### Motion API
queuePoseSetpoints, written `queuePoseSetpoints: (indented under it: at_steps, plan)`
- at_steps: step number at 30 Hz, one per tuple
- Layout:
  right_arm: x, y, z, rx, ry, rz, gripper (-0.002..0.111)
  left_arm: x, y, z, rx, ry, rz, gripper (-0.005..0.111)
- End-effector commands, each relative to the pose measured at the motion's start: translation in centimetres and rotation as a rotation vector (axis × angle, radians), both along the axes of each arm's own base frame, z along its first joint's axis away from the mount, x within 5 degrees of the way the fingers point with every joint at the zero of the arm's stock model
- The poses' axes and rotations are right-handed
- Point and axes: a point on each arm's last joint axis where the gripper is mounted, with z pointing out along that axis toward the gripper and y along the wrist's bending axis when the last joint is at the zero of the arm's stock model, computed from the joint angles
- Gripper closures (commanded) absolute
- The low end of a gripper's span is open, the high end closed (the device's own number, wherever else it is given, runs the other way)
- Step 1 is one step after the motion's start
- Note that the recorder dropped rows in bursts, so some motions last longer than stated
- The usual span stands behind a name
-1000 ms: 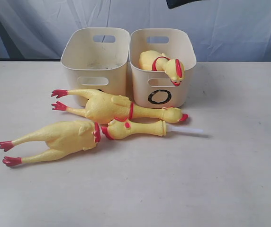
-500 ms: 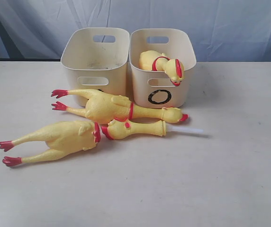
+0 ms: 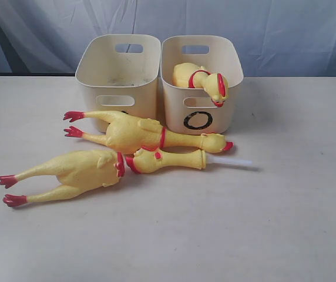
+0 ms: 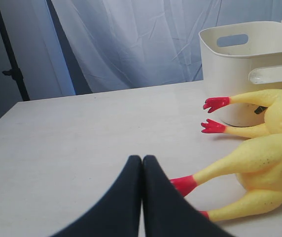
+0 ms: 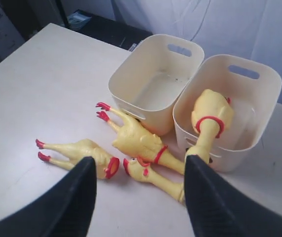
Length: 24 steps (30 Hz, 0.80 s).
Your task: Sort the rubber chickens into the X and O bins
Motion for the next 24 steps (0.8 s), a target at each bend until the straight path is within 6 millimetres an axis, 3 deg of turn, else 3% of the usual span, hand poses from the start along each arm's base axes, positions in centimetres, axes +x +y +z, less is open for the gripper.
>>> queuePoseSetpoints:
  at_steps: [1, 13, 19, 24]
  plan:
    - [-0.8, -0.6, -2.2, -0.042, 0.059, -0.015, 0.057, 0.0, 0.0, 0.0, 0.0, -0.005, 0.002, 0.106]
    - [-3.9, -2.2, -10.9, -0.172, 0.282, -0.009, 0.057, 0.0, 0.0, 0.0, 0.0, -0.005, 0.002, 0.106]
    - [-6.0, -3.4, -14.6, -0.176, 0.248, 0.003, 0.057, 0.0, 0.0, 0.1, -0.008, -0.019, 0.001, 0.106]
    - [-7.6, -4.3, -17.5, -0.156, 0.219, -0.015, 0.057, 0.0, -0.3, 0.7, -0.228, -0.083, -0.011, 0.106]
